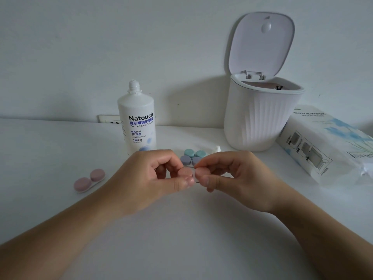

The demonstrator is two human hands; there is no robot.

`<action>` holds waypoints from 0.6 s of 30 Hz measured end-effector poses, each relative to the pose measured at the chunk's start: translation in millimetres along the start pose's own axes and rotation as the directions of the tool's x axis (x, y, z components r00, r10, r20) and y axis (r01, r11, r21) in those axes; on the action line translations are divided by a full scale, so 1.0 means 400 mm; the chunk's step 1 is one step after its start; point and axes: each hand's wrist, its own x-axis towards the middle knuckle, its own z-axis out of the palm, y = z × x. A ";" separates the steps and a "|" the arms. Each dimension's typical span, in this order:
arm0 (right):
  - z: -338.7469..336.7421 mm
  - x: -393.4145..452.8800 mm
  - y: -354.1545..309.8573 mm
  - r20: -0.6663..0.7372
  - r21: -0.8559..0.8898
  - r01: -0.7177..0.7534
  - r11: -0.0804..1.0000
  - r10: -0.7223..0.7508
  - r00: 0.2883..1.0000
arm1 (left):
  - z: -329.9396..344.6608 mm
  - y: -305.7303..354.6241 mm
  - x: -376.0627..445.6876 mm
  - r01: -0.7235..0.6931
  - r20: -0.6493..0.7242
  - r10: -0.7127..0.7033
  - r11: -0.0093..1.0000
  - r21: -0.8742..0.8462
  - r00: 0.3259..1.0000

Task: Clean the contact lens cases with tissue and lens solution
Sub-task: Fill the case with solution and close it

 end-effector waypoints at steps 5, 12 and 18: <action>0.002 0.000 0.000 0.024 0.017 0.007 1.000 -0.007 1.000 | -0.008 -0.007 -0.001 0.014 0.042 -0.011 0.998 -0.057 0.999; 0.002 -0.002 -0.006 0.039 0.041 0.006 0.999 -0.008 0.999 | -0.009 -0.001 -0.003 0.026 0.093 -0.011 0.986 -0.166 0.996; 0.003 -0.006 -0.012 0.041 0.061 0.004 0.998 -0.006 0.999 | -0.011 0.006 -0.005 0.033 0.115 -0.008 0.976 -0.215 0.993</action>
